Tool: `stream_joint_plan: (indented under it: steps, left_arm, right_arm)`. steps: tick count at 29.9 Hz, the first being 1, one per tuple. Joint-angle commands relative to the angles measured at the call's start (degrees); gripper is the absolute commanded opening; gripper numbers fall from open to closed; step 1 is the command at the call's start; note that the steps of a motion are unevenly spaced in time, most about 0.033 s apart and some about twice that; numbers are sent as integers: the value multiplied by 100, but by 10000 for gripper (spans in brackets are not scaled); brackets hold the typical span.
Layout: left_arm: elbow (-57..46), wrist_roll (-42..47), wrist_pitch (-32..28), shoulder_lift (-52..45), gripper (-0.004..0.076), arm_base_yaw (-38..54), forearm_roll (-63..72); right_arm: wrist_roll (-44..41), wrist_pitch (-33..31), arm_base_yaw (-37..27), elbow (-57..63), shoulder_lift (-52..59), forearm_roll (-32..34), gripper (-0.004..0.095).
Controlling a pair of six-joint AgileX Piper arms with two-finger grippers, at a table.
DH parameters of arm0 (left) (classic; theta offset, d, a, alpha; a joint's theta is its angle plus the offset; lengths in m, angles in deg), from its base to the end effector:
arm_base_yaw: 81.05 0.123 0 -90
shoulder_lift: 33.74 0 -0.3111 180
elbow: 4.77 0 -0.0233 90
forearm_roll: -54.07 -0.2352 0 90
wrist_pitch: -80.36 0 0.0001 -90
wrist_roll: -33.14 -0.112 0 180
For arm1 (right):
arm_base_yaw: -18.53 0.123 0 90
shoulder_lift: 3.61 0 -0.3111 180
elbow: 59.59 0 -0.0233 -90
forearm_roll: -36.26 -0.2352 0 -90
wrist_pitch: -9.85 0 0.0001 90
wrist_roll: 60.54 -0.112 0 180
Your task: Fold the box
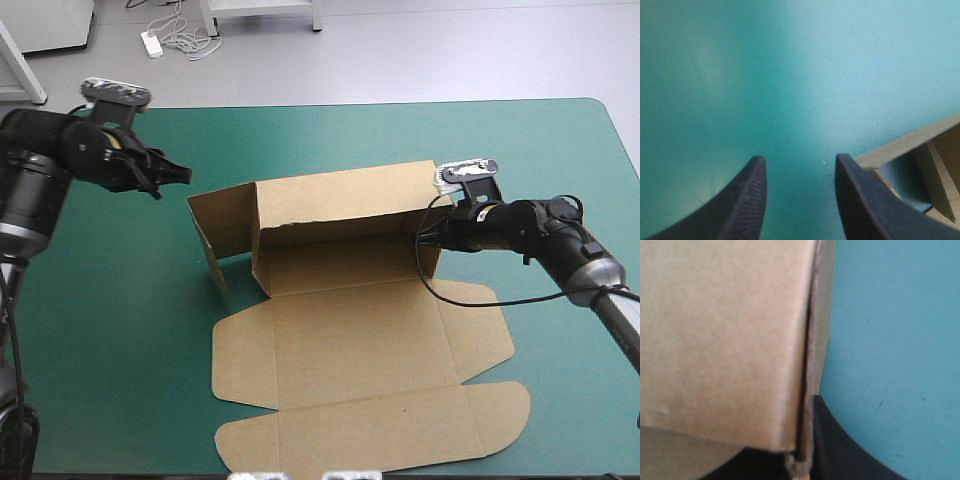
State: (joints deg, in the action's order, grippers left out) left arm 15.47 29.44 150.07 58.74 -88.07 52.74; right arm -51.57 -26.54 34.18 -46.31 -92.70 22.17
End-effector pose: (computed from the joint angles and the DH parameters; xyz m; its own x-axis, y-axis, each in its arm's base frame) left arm 0.2973 -0.0342 0.4395 -0.7716 0.1681 -0.6135 0.1653 0.9843 0.0618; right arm 0.2883 0.0976 0.3241 -0.7295 -0.1604 -0.6649 -0.3292 0.9344 0.1358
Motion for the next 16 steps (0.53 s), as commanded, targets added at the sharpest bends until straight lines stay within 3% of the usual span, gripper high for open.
stream_joint_plan:
  steps: [1,6,16]
  left_arm:
    - [105,-370,-269,-181,318,890,1092]
    - [105,-435,-185,-181,318,1434,1110]
    - [105,-466,-450,-159,316,1460,1194]
  right_arm:
    - [-67,-75,13,-237,190,-147,-19]
    - [-67,-445,13,-548,190,-147,-19]
    - [-707,-2381,13,-1813,180,193,-17]
